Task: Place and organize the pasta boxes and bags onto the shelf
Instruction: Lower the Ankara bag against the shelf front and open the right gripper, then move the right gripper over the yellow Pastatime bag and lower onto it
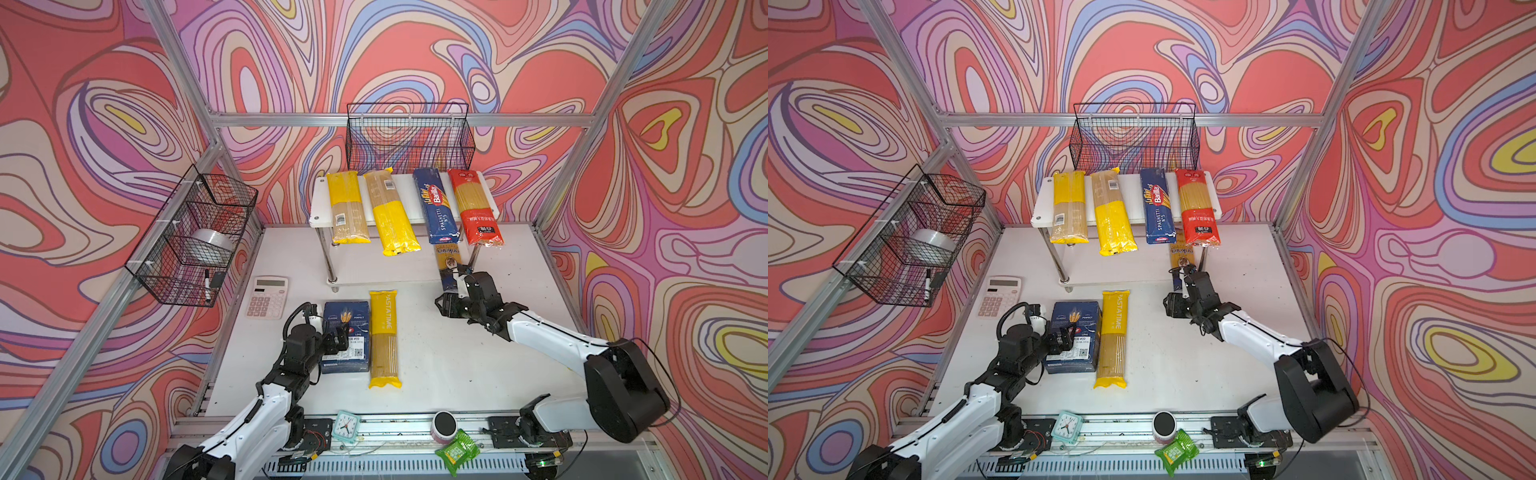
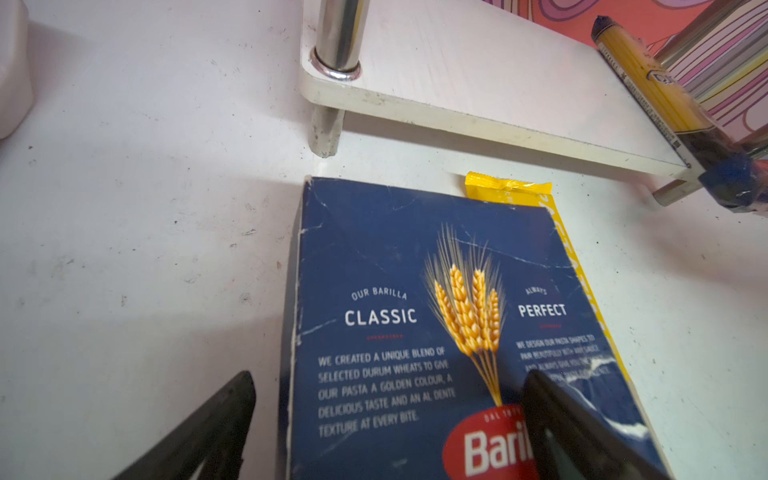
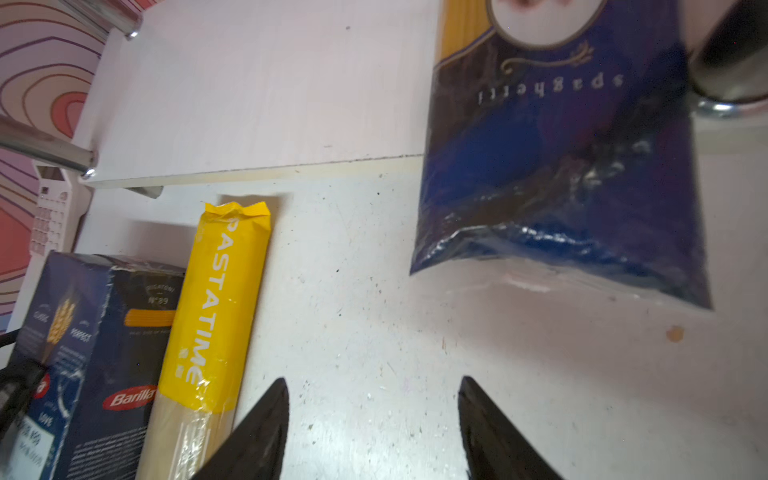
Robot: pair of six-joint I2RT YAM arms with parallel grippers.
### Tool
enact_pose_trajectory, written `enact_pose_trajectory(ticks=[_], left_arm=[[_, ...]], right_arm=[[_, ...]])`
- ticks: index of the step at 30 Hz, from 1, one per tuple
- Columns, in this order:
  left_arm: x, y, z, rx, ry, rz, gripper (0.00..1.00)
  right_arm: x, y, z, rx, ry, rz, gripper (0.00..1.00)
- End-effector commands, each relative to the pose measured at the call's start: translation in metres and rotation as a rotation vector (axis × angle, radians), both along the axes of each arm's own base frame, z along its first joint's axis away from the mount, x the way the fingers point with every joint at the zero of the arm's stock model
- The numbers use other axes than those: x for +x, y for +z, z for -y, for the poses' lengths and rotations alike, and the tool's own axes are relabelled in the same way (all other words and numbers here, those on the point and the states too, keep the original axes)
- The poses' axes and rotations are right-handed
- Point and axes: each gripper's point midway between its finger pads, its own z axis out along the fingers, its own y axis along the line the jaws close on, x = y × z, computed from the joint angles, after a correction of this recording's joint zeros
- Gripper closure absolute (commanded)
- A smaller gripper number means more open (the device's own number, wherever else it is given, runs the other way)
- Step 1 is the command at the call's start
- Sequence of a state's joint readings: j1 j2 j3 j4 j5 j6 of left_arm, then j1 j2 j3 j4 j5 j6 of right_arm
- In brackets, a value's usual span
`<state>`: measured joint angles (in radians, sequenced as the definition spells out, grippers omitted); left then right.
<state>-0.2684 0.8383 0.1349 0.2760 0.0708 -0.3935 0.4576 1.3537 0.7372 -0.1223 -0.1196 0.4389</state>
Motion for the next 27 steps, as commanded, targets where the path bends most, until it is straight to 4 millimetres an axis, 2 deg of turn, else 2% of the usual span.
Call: enact_pose_trajectory(ticks=[1, 9, 16, 22, 27], left_arm=[[0.008, 0.015, 0.005, -0.014, -0.021, 0.043, 0.0], [0.006, 0.017, 0.006, -0.02, -0.025, 0.058, 0.0], [0.006, 0.016, 0.008, -0.021, -0.038, 0.054, 0.0], [0.005, 0.018, 0.006, -0.023, -0.031, 0.063, 0.0], [0.005, 0.018, 0.006, -0.023, -0.031, 0.065, 0.0]], right_arm=[[-0.02, 0.001, -0.006, 0.001, 0.041, -0.014, 0.33], [-0.053, -0.012, -0.046, -0.041, 0.145, -0.035, 0.3], [-0.072, -0.016, -0.094, -0.079, 0.254, -0.024, 0.28], [-0.095, -0.04, -0.13, -0.164, 0.33, -0.069, 0.21], [-0.1, -0.052, -0.154, -0.168, 0.328, -0.086, 0.19]])
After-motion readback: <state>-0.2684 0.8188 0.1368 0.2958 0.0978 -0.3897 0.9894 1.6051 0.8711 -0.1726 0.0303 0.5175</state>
